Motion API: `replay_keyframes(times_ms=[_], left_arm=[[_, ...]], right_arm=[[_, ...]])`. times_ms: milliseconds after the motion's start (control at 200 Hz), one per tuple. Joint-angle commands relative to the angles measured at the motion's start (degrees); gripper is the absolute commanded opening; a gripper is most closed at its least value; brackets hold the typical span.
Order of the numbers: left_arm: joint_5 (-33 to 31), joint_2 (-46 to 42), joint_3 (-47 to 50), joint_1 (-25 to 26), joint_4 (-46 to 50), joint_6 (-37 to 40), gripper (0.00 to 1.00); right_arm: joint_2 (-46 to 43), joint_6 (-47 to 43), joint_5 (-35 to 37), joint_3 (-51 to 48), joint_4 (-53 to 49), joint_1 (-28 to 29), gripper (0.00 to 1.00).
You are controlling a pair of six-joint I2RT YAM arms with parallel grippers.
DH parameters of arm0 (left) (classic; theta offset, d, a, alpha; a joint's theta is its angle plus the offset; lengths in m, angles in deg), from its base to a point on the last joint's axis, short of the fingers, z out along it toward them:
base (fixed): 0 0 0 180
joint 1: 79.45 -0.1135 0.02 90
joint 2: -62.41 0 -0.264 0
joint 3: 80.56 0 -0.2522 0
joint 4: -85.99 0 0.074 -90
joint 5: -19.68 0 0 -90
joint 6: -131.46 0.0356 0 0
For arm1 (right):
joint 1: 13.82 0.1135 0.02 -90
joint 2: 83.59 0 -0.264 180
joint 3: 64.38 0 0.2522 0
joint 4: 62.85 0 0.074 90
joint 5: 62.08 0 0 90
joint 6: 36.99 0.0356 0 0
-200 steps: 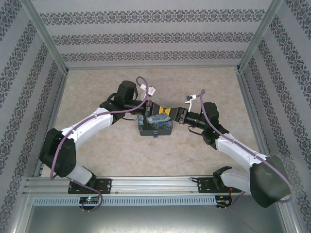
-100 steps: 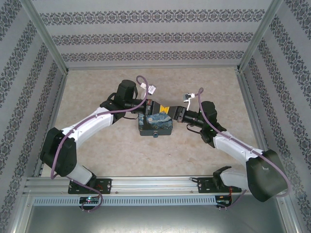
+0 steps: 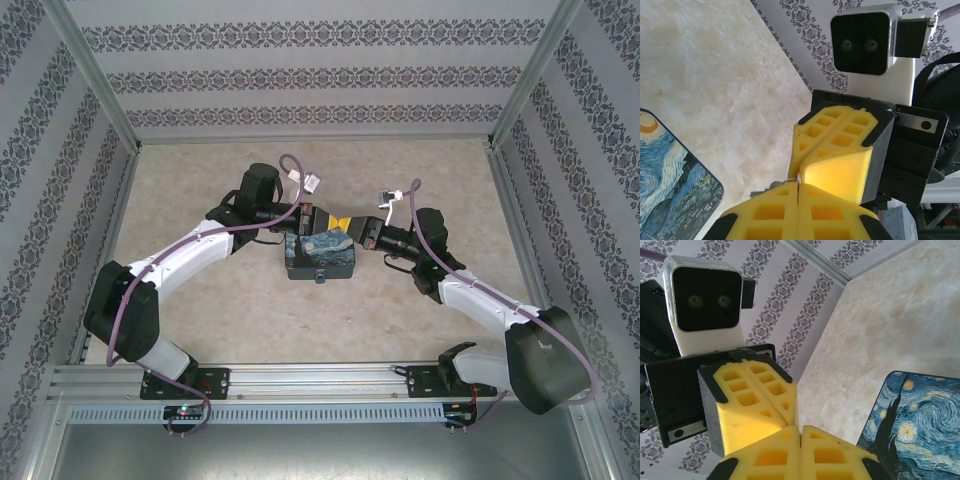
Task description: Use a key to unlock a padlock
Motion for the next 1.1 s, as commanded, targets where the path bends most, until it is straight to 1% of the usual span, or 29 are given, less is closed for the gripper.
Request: replay_keyframes(times_ms=[0,30,85,110,135,170,205,250,340,470,580,719,874,974,1094], left_arm=[[1.3,1.5,-1.7,0.5,-3.8,-1.7,0.05],[0.5,1.5,-1.7,0.4,-4.1,-2.4,0.12],[-1.3,1.3,-1.5,0.5,-4.9,-4.0,0.34],[-2.8,1.0,-1.4,0.5,-4.8,-4.9,0.45],[-4.2,0.8,-1.2,0.4,-4.9,-5.9,0.54],[-6.0,0.4,-0.5,0.3,-6.4,-7.8,0.62],[-7.8,-0.1,0.5,0.4,-8.2,-10.5,0.69],[-9.9,-0.5,1.9,0.4,-11.4,-14.6,0.71],[-14.2,-1.4,5.8,0.4,-19.7,-24.2,0.73],[-22.6,-2.7,12.6,0.5,-30.0,-37.4,0.73],[-27.4,-2.8,17.3,1.5,-37.7,-45.3,0.72],[-33.0,-3.2,19.7,4.2,-40.4,-49.1,0.67],[-37.4,-2.9,20.8,6.0,-42.6,-51.0,0.58],[-38.3,-2.4,21.1,6.4,-44.1,-51.7,0.48],[-38.5,-1.4,20.8,7.0,-45.1,-52.3,0.43]], right_arm=[[0.6,1.4,-0.8,0.7,5.0,0.8,0.0],[0.7,1.8,-0.5,0.6,4.9,0.8,0.0],[0.6,2.4,0.9,0.2,5.0,0.9,0.0],[0.4,2.9,1.9,-0.1,4.7,1.0,0.0],[0.3,3.5,3.3,-0.4,4.4,1.0,0.0],[0.2,4.4,5.0,-1.0,4.2,1.0,0.0],[0.1,5.5,6.9,-1.6,4.3,1.0,0.0],[0.0,7.1,9.5,-2.4,4.3,1.2,0.0],[-0.3,9.3,14.5,-3.6,4.0,1.7,0.0],[-1.1,12.1,21.3,-4.7,4.0,3.7,0.0],[-2.0,14.2,27.6,-4.8,2.7,6.0,0.0],[-1.6,16.8,33.5,-4.4,2.5,8.9,0.0],[-0.6,17.8,36.4,-3.3,2.3,11.1,0.0],[-0.1,18.0,37.1,-3.1,2.5,11.7,0.0],[-0.1,18.3,37.7,-3.1,2.8,12.0,0.0]])
